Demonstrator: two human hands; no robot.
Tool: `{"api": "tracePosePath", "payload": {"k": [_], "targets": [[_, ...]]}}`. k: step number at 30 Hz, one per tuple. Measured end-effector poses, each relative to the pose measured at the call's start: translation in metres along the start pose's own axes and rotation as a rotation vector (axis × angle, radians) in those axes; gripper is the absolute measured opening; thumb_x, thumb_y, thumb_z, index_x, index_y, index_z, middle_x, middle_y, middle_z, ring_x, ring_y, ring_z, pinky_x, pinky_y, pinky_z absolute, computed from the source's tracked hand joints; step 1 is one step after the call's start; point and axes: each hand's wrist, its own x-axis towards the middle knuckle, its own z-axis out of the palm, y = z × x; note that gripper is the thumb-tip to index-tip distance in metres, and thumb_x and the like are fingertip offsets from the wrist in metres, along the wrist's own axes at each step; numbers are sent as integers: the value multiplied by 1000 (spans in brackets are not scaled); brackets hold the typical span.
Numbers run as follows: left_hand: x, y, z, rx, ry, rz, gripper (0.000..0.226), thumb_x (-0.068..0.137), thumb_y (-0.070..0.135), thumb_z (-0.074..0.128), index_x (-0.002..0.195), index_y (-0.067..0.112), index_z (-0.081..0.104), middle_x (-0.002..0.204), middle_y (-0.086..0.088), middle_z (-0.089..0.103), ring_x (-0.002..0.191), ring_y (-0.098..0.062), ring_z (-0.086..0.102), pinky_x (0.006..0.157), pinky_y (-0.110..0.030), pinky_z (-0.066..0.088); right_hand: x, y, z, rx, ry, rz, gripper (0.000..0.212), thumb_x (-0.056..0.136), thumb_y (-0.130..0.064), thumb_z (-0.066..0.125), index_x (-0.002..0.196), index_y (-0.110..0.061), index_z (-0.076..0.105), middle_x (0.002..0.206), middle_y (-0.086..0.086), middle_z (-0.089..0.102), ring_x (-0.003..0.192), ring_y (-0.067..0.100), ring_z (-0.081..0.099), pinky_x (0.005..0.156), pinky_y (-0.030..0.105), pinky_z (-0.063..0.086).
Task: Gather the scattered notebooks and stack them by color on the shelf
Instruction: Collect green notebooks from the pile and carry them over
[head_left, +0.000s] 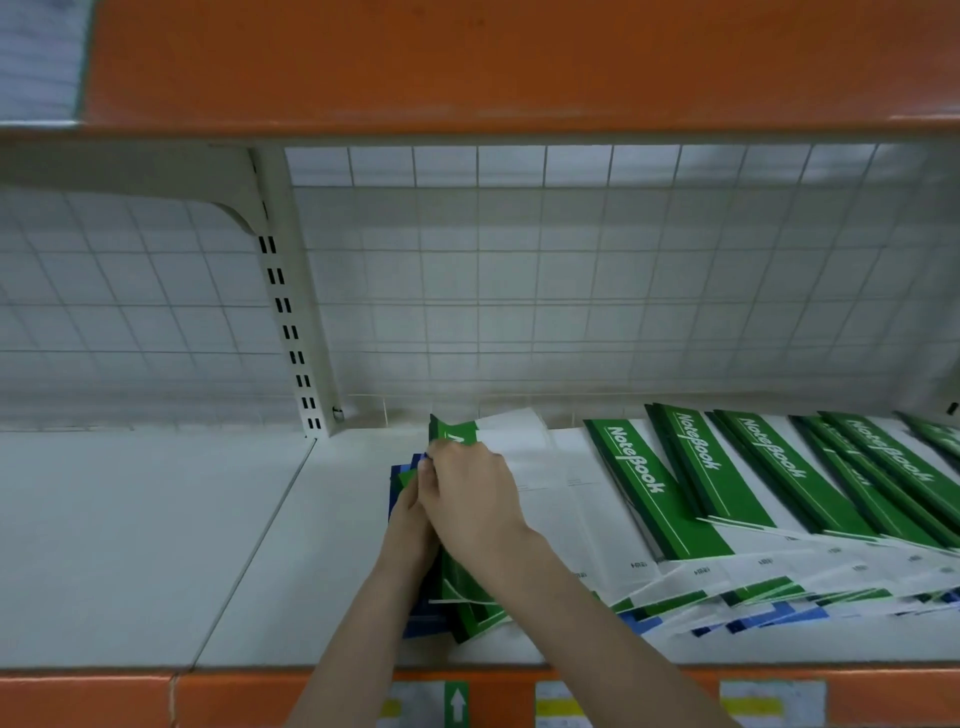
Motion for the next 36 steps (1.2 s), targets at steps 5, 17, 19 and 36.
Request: {"api": "tracePosePath", "payload": {"k": [5,17,19,36], "targets": [[-2,2,-3,-201,-102,-132,51,96,61,29,97,30,69,89,-2,75,83,-16,72,61,-25,53,-1,15,-1,118,4,64,22,94,-12,44,108,-6,60,100,13,64,89,27,63,70,29,49],[-13,11,2,-309,-56,77,18,99,22,46,112,29,56,88,7,75,76,-14,72,53,-24,55,-9,83,-40,257,173,300,54,93,-36,56,134,-4,40,110,8,61,88,17,60,66,20,50],[-14,16,6,-293,-53,199,24,99,26,45,119,37,52,100,13,72,89,-10,70,64,-23,56,-9,89,-48,452,114,361,63,90,-46,56,131,0,40,109,5,61,85,11,56,56,12,39],[-17,22,26,-213,50,222,43,58,57,69,95,35,66,92,21,72,86,2,67,76,-26,53,-41,100,-19,845,231,126,44,84,-51,54,118,-23,61,101,-9,71,73,-8,61,70,13,47]]}}
